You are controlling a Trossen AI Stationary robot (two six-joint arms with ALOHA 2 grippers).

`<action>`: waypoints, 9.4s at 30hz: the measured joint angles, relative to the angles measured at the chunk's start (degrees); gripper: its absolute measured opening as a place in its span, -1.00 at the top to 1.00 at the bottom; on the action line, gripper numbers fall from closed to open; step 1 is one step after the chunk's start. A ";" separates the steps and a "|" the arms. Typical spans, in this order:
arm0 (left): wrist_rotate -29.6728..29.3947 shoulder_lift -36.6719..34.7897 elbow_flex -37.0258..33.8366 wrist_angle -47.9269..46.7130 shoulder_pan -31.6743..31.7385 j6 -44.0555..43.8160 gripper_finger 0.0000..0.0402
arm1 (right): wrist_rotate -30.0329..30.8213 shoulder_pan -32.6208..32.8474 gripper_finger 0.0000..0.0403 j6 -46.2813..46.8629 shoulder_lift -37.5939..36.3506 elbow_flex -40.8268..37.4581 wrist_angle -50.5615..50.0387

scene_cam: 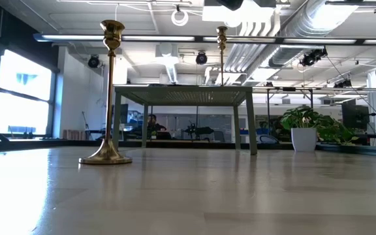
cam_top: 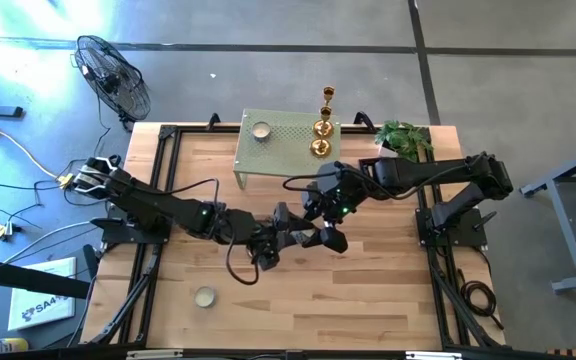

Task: Stock candles and holders on shelf
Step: Align the right light blue scented candle with the other scented candle on the shelf, then align the gold candle holder with the other gold candle holders on the shelf

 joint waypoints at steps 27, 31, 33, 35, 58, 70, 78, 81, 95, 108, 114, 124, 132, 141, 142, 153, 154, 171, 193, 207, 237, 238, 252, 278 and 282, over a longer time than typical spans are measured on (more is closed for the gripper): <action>0.17 0.02 -0.09 1.83 0.00 2.97 -0.08 | -1.31 -0.09 -0.43 0.78 0.00 0.00 0.11; 0.05 0.02 -0.09 2.24 0.00 3.54 -0.08 | -1.31 -0.07 -0.43 0.73 0.00 0.00 0.11; -0.19 0.04 -0.09 2.46 0.00 4.40 -0.08 | -1.28 -0.07 -0.43 0.60 -0.02 0.00 0.11; -0.27 0.04 -0.11 2.75 0.00 4.55 -0.08 | -1.28 -0.09 -0.43 0.58 -0.04 0.02 0.11; -5.67 -0.20 0.07 5.30 0.07 4.90 0.22 | 0.03 -0.73 -0.61 -0.16 0.20 -0.13 1.23; -8.46 -0.11 0.04 5.94 -0.02 4.70 0.23 | 1.84 -0.81 -0.62 -1.77 0.09 -0.11 1.35; -20.05 -0.01 -0.02 11.23 -0.03 7.30 0.29 | 2.34 -0.83 -0.62 -1.69 -0.11 -0.09 -3.52; -25.60 0.09 -0.11 13.52 -0.02 6.67 0.29 | 2.82 -0.85 -0.62 -1.75 -0.35 0.07 -3.72; -36.41 -4.24 0.02 0.15 2.01 2.26 0.25 | 11.32 -0.72 -0.62 -0.52 -8.99 0.04 -7.91; -40.07 -16.60 0.00 -30.63 10.71 -15.88 0.26 | 19.04 -0.24 -0.61 0.47 -15.50 0.00 -14.99; -32.00 -17.42 -0.02 -46.07 17.18 -28.56 0.26 | 20.49 -0.26 -0.61 -1.30 -15.56 0.00 -15.39; -24.54 -11.32 -0.09 -49.24 25.30 -34.86 0.26 | 21.35 -0.42 -0.61 -1.76 -15.56 0.00 -15.39; -19.30 -6.63 -0.06 -49.34 28.25 -36.52 0.26 | 21.34 -0.42 -0.61 -1.67 -15.56 0.00 -15.41; -13.44 -4.39 -0.05 -48.81 29.22 -37.14 0.25 | 21.47 -0.42 -0.62 -1.74 -15.55 0.00 -15.41; -13.13 -4.37 -0.07 -48.73 29.22 -37.46 0.25 | 21.47 -0.42 -0.62 -1.76 -15.54 0.00 -15.41; -12.19 -4.39 -0.06 -48.45 29.22 -37.84 0.25 | 21.47 -0.43 -0.62 -1.79 -15.54 0.00 -15.50; -12.33 -4.39 -0.04 -48.12 29.22 -38.26 0.25 | 21.47 -0.44 -0.62 -1.82 -15.54 0.00 -15.50; -14.78 -4.39 -0.04 -47.19 29.22 -38.18 0.25 | 22.61 -0.44 -0.62 -2.93 -15.54 0.00 -15.48; -13.95 -4.42 -0.04 -47.31 29.18 -41.25 0.25 | 23.11 -0.44 -0.62 -2.86 -15.54 0.00 -15.48; -12.39 -4.42 -0.03 -48.30 29.20 -42.56 0.25 | 23.17 -0.44 -0.62 -2.87 -15.51 -0.03 -16.35; -7.67 -4.46 0.00 -45.28 29.18 -39.06 -0.79 | 23.22 -0.44 -0.62 -4.22 -15.50 -0.11 -17.76; -7.71 -4.46 0.00 -44.69 29.18 -38.05 -0.79 | 23.21 -0.44 -0.62 -4.23 -15.50 -0.11 -17.83; -9.06 -4.58 0.00 -42.10 29.02 -33.44 -0.79 | 23.24 -0.44 -0.62 -4.25 -15.50 -0.11 -19.06; -14.29 -5.16 41.57 -77.90 6.33 -68.48 -0.79 | 33.91 -0.31 -0.62 -5.64 -15.50 -0.11 -15.80; -0.32 -5.16 47.51 -83.83 3.45 -76.86 -0.79 | 29.60 -0.28 -0.62 -6.18 -15.43 -1.95 -7.20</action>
